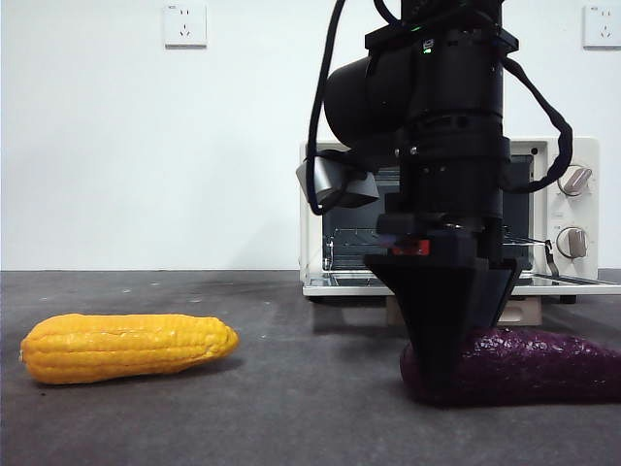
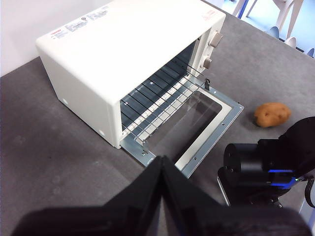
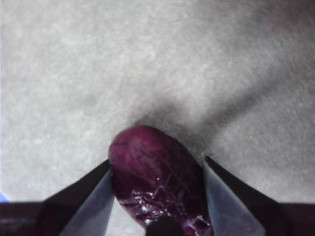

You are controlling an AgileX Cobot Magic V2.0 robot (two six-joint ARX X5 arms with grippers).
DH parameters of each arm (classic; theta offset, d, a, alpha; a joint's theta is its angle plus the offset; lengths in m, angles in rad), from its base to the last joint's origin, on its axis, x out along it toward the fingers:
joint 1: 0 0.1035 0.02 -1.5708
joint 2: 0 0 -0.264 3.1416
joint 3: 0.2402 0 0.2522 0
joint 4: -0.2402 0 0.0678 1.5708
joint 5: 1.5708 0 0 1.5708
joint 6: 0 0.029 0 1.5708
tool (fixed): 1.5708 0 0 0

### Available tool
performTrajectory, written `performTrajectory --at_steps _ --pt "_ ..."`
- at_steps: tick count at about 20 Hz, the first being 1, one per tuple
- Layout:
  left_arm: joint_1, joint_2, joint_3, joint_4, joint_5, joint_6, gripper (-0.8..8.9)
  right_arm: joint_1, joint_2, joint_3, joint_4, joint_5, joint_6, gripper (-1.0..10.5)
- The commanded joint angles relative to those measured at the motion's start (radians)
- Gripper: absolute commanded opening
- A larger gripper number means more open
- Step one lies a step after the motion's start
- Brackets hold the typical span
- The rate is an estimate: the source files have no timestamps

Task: Take the eggplant from the table,put the eggplant in the oven

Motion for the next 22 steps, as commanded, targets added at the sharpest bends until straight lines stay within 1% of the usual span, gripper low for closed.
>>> performTrajectory --at_steps 1,3,4,6,7,9,10,12,14,16,17,18,19,20,21,22 --pt "0.003 -0.004 -0.008 0.002 0.005 0.012 -0.06 0.002 0.028 -0.018 0.004 0.001 0.048 0.3" --pt "0.003 -0.004 -0.008 0.002 0.005 0.012 -0.06 0.002 0.009 0.017 -0.040 -0.010 0.071 0.3" --pt "0.003 -0.004 -0.008 0.003 0.005 0.012 -0.06 0.002 -0.008 0.037 -0.053 -0.033 0.095 0.3" --pt "0.003 -0.004 -0.008 0.003 0.005 0.012 -0.06 0.002 -0.055 0.080 -0.054 -0.124 0.148 -0.1" --pt "0.003 -0.004 -0.008 0.003 0.006 0.012 -0.06 0.002 -0.084 0.104 -0.047 -0.169 0.183 -0.1" --pt "0.003 -0.004 -0.008 0.004 0.006 0.012 -0.06 0.002 -0.129 0.151 -0.048 -0.235 0.205 -0.1" --pt "0.003 -0.004 -0.008 0.005 0.006 0.012 -0.06 0.002 -0.146 0.171 -0.047 -0.252 0.224 -0.1" --pt "0.003 -0.004 -0.008 0.005 0.006 0.012 -0.06 0.002 -0.183 0.210 -0.045 -0.254 0.271 -0.1" --pt "0.003 -0.004 -0.008 0.005 0.006 0.012 -0.06 0.000 -0.223 0.237 -0.007 -0.254 0.340 -0.1" --pt "0.003 -0.004 -0.008 0.005 0.006 0.012 -0.06 -0.012 -0.269 0.244 0.071 -0.253 0.430 -0.1" --pt "0.003 -0.004 -0.008 0.005 0.006 0.012 -0.06 -0.021 -0.289 0.244 0.115 -0.244 0.486 -0.1" --pt "0.003 -0.004 -0.008 0.005 0.006 0.012 -0.06 -0.029 -0.301 0.244 0.145 -0.225 0.527 -0.1" --pt "0.003 -0.004 -0.008 0.005 0.006 0.012 -0.06 -0.043 -0.311 0.244 0.170 -0.189 0.568 -0.1" --pt "0.003 -0.004 -0.008 0.004 0.006 0.012 -0.06 -0.056 -0.316 0.243 0.186 -0.152 0.591 -0.1" --pt "0.003 -0.004 -0.008 0.004 0.006 0.012 -0.06 -0.068 -0.319 0.243 0.205 -0.101 0.597 -0.1" --pt "0.003 -0.004 -0.008 0.004 0.007 0.012 -0.06 -0.072 -0.319 0.243 0.225 -0.060 0.585 -0.1"
